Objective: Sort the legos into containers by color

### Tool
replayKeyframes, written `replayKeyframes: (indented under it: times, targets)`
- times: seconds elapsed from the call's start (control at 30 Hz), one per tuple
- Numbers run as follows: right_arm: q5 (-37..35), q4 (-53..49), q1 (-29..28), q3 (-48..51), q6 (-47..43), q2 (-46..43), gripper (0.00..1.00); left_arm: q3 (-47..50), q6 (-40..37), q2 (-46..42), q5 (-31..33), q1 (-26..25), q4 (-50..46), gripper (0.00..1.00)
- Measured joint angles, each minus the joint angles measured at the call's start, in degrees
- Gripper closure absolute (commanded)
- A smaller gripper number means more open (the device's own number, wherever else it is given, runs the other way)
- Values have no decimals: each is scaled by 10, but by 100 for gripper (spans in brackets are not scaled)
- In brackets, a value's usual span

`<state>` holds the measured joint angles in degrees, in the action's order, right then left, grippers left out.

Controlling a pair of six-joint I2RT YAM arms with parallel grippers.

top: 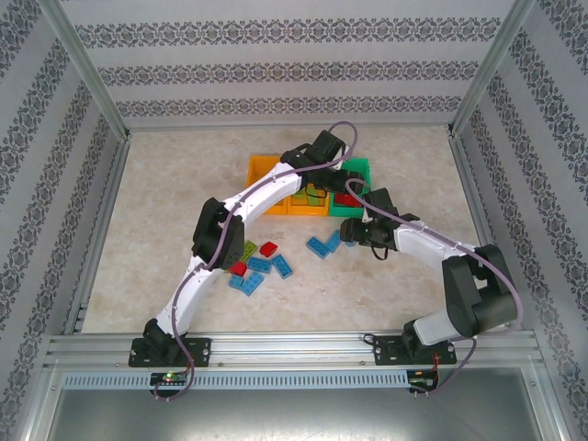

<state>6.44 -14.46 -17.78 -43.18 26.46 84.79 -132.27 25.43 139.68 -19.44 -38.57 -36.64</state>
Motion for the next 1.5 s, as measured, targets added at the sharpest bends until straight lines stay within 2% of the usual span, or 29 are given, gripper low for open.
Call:
replayKeyframes:
  times: [0.13, 0.3, 0.63, 0.77, 1.03, 1.23, 1.37, 1.5]
  targets:
    - [0, 5, -1, -17, 2, 31, 38, 56, 4, -44, 0, 0, 14, 11]
    - [-10, 8, -4, -34, 5, 55, 46, 146, 8, -110, 4, 1, 43, 8]
    - [-16, 6, -4, -39, 1, 66, 71, 322, 22, -227, 6, 39, 103, 8]
    - [-17, 5, -4, -39, 1, 62, 78, 374, 23, -265, 15, 58, 118, 8]
    - [-21, -19, -13, -19, 2, -1, 82, 483, 32, -349, 37, 88, 138, 8]
    - [-2, -25, -39, -26, 7, -65, 82, 588, 47, -435, 67, 129, 151, 4]
    - [28, -21, -73, -70, 18, -60, 82, 647, 50, -494, 96, 157, 150, 1]
    - [71, 19, -103, -143, 39, -9, 82, 699, 53, -550, 126, 186, 139, 0]
